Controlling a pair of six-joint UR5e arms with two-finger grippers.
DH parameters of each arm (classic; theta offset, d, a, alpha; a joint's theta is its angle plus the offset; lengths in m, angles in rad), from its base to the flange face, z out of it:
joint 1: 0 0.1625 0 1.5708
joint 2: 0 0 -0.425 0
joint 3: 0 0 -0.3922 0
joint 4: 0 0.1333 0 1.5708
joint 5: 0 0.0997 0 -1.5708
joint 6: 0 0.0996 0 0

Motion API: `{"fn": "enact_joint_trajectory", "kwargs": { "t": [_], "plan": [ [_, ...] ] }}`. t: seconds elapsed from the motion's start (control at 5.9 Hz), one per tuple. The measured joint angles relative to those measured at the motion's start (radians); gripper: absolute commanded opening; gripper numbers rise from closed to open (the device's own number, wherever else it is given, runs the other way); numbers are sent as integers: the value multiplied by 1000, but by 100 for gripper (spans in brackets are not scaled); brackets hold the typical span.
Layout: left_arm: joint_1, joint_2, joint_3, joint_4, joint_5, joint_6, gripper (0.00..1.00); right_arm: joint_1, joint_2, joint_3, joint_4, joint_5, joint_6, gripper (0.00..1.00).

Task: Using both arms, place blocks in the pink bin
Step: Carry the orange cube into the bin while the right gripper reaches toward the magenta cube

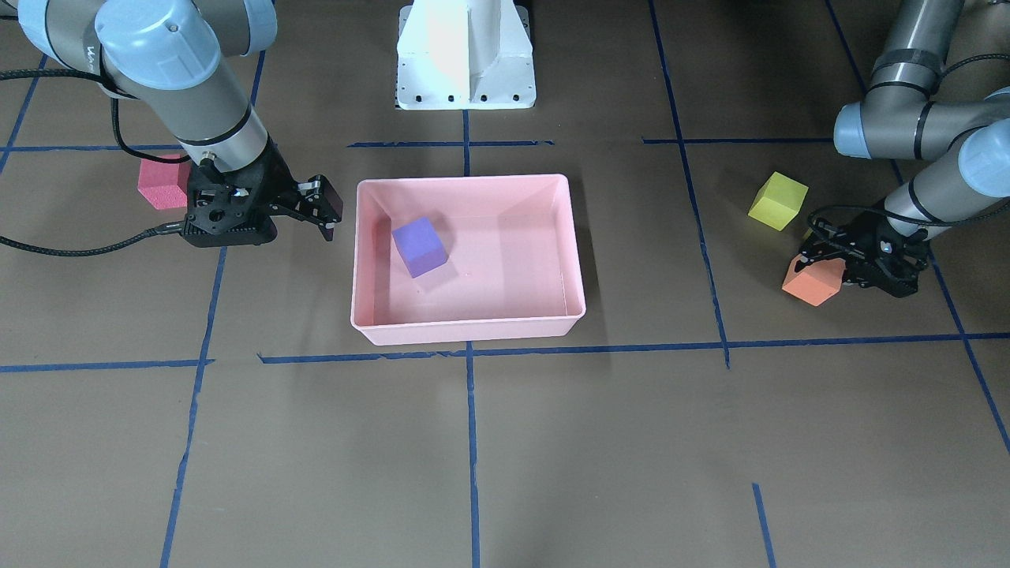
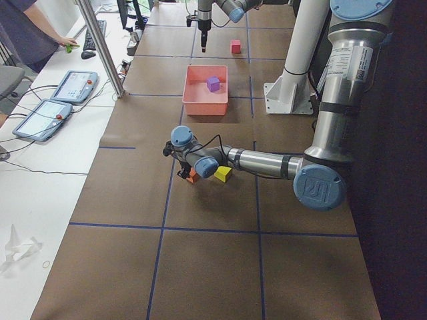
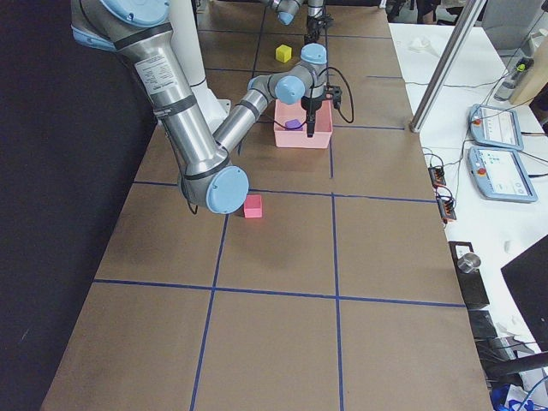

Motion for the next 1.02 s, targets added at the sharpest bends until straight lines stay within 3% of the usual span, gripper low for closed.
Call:
{"fn": "enact_joint_trajectory", "kwargs": {
  "t": [0.34, 0.68, 1.02],
  "plan": [
    [-1, -108, -77, 15, 1, -234, 55, 32, -38, 13, 3, 4, -81, 100],
    [43, -214, -132, 25, 4, -516, 55, 82, -175, 94, 14, 29, -234, 100],
    [131, -301, -226, 177, 70, -656, 55, 108, -344, 177, 93, 36, -317, 100]
  ]
}}
